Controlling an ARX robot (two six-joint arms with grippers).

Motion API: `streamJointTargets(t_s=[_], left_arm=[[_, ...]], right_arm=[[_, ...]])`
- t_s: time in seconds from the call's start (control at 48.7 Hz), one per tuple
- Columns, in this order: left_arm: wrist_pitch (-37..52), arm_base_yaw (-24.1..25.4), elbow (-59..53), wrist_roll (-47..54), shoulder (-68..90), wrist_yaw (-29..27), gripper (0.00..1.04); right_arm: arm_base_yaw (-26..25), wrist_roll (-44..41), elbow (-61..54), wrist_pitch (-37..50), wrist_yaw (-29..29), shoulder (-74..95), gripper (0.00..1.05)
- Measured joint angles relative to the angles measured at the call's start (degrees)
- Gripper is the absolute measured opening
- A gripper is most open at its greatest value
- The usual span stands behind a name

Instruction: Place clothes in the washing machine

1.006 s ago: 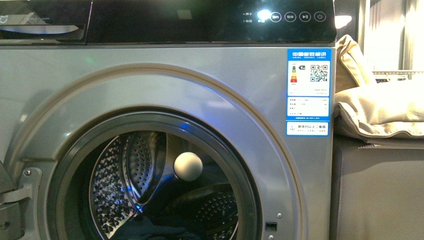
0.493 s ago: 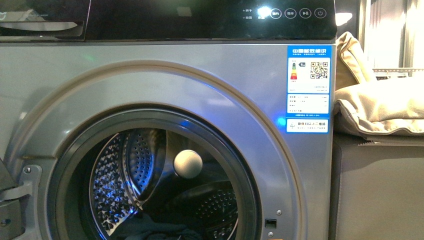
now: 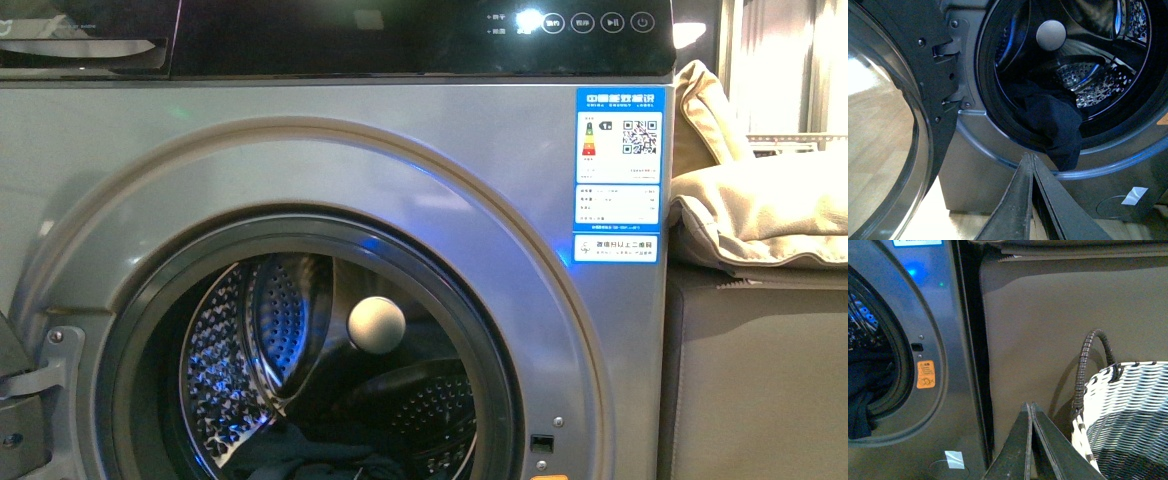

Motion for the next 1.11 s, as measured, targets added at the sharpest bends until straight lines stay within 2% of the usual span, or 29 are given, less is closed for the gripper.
streamJointTargets(t_s=[0.185,0.329,0.883,0.945,1.109], left_arm=[[0.0,0.0,0.0,0.0,0.0,0.0,0.04],[0.0,0.0,0.0,0.0,0.0,-0.1,0.04],[0.0,0.0,0.0,0.0,0.0,0.0,0.04],[0.0,0.0,0.0,-0.1,0.0,0.0,0.05],[0.0,0.0,0.0,0.0,0.0,0.0,0.33]], right_arm=[[0.0,0.0,-1.6,-1.0,0.0,-2.8,0.02],[0.0,0.0,-2.4,-9.0,0.0,-10.4,0.02],[0.0,0.0,-4.6,-9.0,-0.1,-13.7,0.02],[0.0,-0.1,-4.6,-9.0,0.0,-13.7,0.10],[0.0,-0.1,-4.6,-9.0,-0.1,-13.7,0.38]])
